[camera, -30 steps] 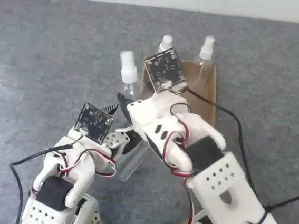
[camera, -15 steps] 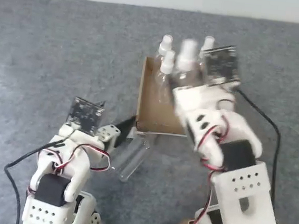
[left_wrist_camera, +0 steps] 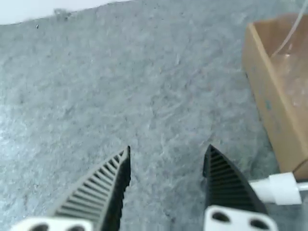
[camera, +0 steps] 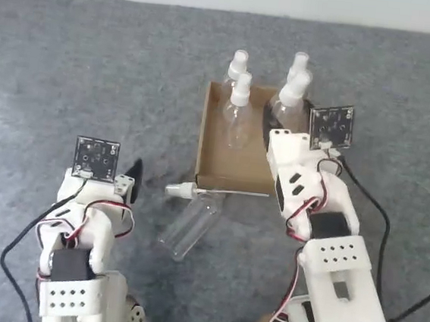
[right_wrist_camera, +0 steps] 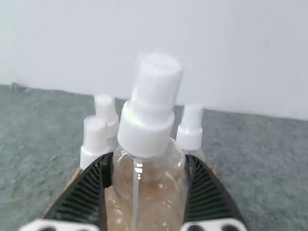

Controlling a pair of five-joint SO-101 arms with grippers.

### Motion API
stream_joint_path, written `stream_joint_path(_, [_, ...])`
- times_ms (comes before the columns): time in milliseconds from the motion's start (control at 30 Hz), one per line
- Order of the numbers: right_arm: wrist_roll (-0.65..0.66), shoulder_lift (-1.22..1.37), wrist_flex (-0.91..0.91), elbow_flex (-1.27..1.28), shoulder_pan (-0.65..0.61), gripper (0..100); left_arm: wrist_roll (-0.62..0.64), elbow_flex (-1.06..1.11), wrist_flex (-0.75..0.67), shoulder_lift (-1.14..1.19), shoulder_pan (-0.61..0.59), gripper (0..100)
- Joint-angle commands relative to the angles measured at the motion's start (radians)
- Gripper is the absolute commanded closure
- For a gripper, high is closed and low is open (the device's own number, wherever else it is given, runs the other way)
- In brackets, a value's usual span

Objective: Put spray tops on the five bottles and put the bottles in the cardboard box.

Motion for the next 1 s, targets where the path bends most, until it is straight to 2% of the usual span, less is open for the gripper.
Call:
stream_joint_path(0, [0.012, 0.11, -0.088, -0.04, 0.025, 99.2, -0.009, -0.005, -0.035, 0.005, -0.002, 78])
stream_joint_path(500, [0.011, 0.473, -0.372, -0.063, 0.041, 99.2, -0.009, -0.004, -0.034, 0.005, -0.003, 78])
stream_joint_path(967, [0.009, 0.532, -0.45, -0.057, 0.041, 98.9, -0.009, -0.004, -0.034, 0.005, -0.003, 78])
